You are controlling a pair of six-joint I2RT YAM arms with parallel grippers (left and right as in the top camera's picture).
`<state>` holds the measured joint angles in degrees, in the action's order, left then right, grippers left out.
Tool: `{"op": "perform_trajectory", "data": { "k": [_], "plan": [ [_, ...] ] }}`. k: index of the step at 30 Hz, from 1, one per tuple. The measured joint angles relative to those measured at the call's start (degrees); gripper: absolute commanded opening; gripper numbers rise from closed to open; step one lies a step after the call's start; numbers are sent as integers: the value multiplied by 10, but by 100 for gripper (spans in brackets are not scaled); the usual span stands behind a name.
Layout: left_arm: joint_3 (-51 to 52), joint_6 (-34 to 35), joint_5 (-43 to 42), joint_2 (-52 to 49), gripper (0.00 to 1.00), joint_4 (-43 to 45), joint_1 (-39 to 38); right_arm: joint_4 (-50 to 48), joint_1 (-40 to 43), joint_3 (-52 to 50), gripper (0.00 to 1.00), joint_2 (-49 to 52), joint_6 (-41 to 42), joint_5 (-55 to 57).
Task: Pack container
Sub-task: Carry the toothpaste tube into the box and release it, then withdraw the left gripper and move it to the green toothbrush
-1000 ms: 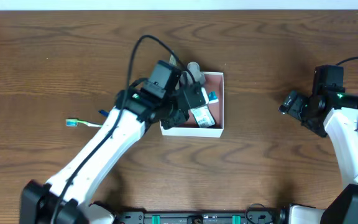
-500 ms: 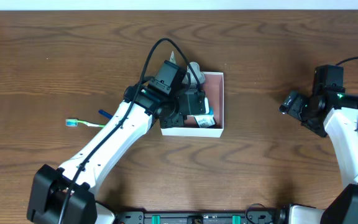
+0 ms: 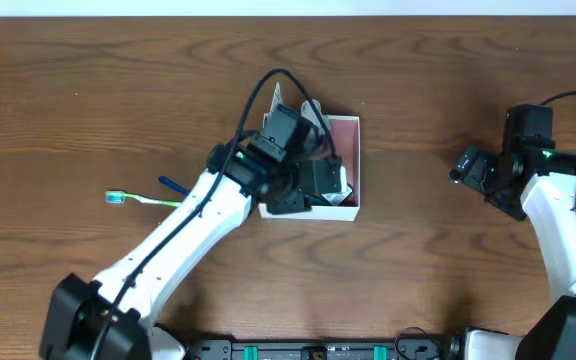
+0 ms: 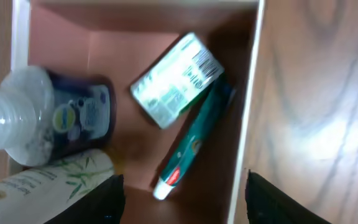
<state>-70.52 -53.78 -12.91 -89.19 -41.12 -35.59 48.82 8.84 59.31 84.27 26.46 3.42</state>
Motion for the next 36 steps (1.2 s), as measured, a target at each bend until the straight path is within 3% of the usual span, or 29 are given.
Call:
{"op": "perform_trajectory", "data": {
  "k": [6, 11, 19, 23, 28, 36],
  "plan": [
    [0, 110, 0, 97, 64, -28, -42, 0, 0, 0, 99, 0, 0, 0],
    [0, 248, 29, 177, 71, -64, -19, 0, 0, 0, 99, 0, 0, 0],
    [2, 536, 84, 195, 76, -144, 125, 0, 0, 0, 99, 0, 0, 0],
    [23, 666, 109, 195, 98, -146, 223, 0, 0, 0, 99, 0, 0, 0],
    [54, 814, 122, 188, 98, -144, 318, 0, 0, 0, 99, 0, 0, 0],
    [82, 914, 127, 145, 95, -142, 372, 0, 0, 0, 99, 0, 0, 0]
  ]
}}
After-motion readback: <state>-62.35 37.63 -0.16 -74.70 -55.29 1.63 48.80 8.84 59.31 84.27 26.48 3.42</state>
